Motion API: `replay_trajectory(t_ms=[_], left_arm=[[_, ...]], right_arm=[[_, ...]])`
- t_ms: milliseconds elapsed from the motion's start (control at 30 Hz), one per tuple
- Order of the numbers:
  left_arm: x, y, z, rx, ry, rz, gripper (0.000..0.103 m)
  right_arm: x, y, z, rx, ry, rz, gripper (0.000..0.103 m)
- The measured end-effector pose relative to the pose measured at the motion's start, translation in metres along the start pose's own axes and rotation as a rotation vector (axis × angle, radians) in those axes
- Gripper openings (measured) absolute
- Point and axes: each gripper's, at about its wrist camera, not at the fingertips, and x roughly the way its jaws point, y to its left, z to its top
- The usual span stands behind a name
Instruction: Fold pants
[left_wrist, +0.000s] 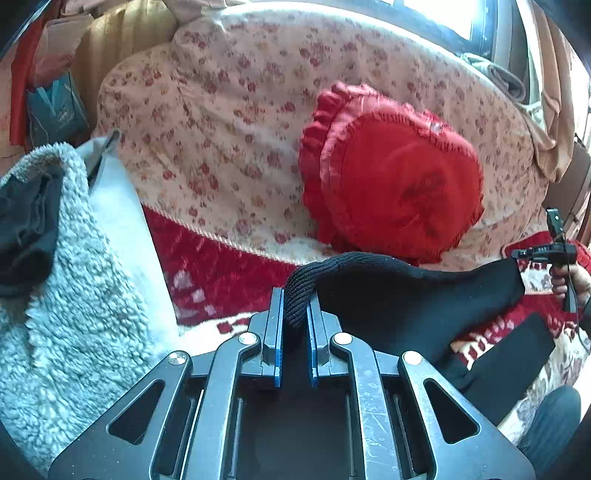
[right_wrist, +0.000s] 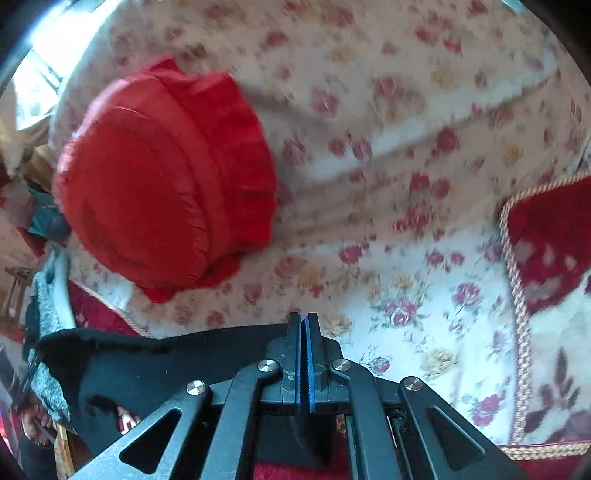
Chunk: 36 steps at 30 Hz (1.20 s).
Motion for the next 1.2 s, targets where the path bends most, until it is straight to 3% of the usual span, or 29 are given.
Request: replay_trajectory(t_ms=[100,233,367,500,600,700,833,967,1033,1067,1133,1200], left_arm=[[-0.017,-0.003,0.000,0.027,-0.049,0.029,0.009],[-0.037,-0.016,-0.032,0.075,-0.072,0.069,0.009],[-0.056,-0.029,-0.089,0.119,-0.045,0.097,0.009],[-0.064,-0.028,-0.129,0.129,-0.014,0.113,0.009],[-0.063,-0.018,-0.156,0.093,0.023,0.113,0.010],[-0.060,-0.002,-0.178,0.026,0.067,0.119,0.013],[-0.069,0.021,-0.204,-0.144,0.112,0.086,0.014],[-0.082,0.035,-0.214,-0.327,0.142,0.005,0.017],[-0.083,0.043,-0.214,-0.475,0.159,-0.125,0.031],[-0.080,0.047,-0.214,-0.583,0.166,-0.237,0.039],[-0.073,0.050,-0.213,-0.735,0.172,-0.382,0.042],[-0.065,0.051,-0.211,-0.835,0.171,-0.451,0.045]], right_arm=[[-0.024,0.012,-0.004,-0.058,-0.059,0.012,0.002],[-0.063,0.028,-0.030,-0.128,-0.162,0.045,0.001],[-0.083,0.042,-0.089,-0.218,-0.190,0.079,0.001],[-0.098,0.032,-0.151,-0.234,-0.185,0.059,0.001],[-0.102,0.020,-0.187,-0.210,-0.176,0.039,0.001],[-0.100,0.016,-0.217,-0.234,-0.160,-0.033,0.001],[-0.099,0.013,-0.242,-0.217,-0.113,-0.083,0.001],[-0.115,0.017,-0.249,-0.173,-0.141,-0.123,0.002],[-0.125,0.018,-0.247,-0.115,-0.173,-0.110,0.002],[-0.131,0.019,-0.246,-0.071,-0.192,-0.081,0.002],[-0.140,0.027,-0.244,-0.001,-0.233,0.002,0.003],[-0.143,0.040,-0.246,0.050,-0.260,0.092,0.005]])
